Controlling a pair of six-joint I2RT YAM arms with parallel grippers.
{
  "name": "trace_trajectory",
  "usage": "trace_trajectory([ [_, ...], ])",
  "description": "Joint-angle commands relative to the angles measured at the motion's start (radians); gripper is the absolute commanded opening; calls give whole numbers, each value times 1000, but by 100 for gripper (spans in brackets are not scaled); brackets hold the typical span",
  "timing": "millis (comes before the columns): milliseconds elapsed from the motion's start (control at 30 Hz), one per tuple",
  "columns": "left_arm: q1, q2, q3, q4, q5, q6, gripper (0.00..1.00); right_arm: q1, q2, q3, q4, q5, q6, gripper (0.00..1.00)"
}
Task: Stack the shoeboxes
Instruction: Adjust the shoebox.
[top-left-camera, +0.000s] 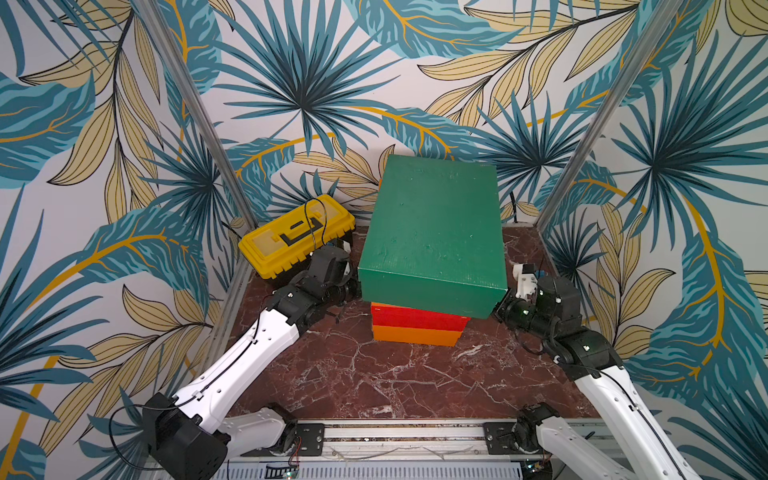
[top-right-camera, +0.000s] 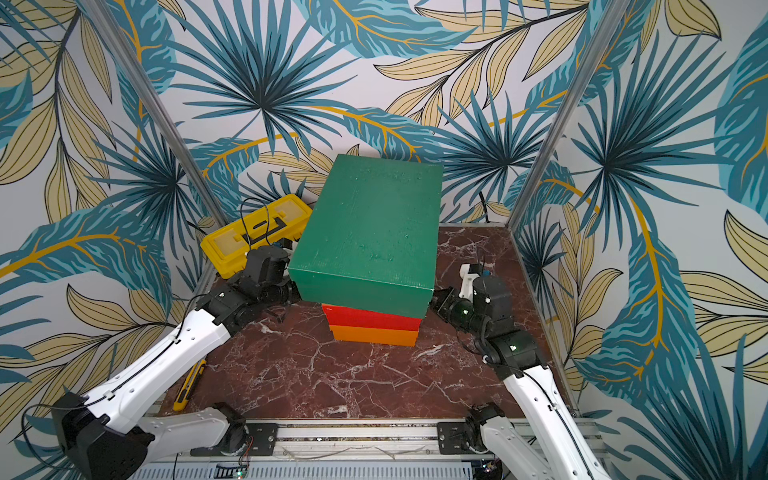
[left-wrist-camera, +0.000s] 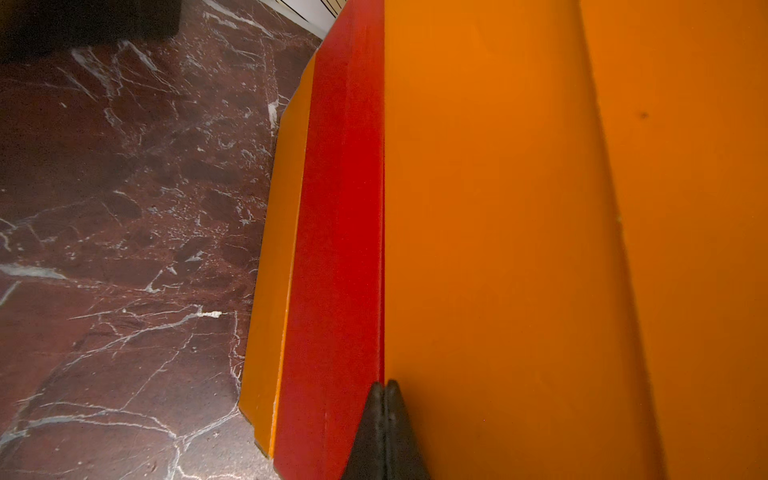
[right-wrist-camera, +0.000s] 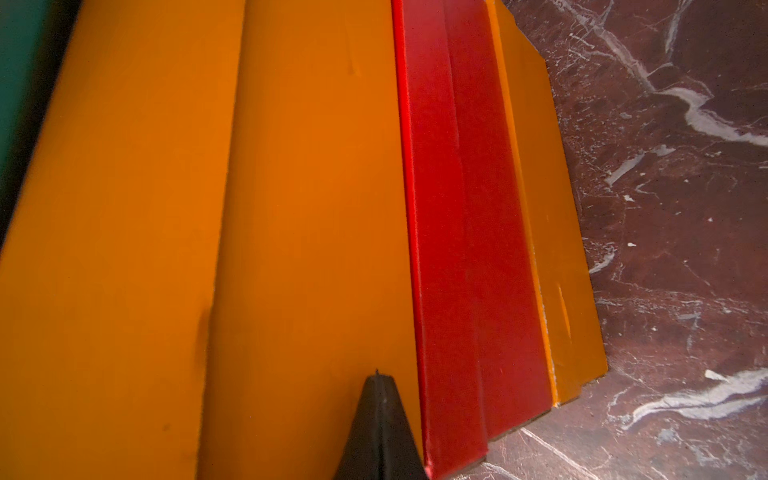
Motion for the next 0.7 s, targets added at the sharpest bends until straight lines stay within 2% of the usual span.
trace_trajectory([
  [0,-28,2,-11,17,26,17,4,23,-2,-25,-41,-52,-5,2],
  [133,-28,-12,-24,15,13,23,9,23,-17,-12,-85,-12,-26,2],
  [333,-23,-58,-37,14,-72,45,10,20,-33,41,-172,48,-69,2],
  [533,30,-104,-31,-13,-66,57,11,20,-8,50,-151,20,-66,2],
  [667,34,-122,-41,-14,-60,60,11,20,19,61,-127,0,-72,2],
])
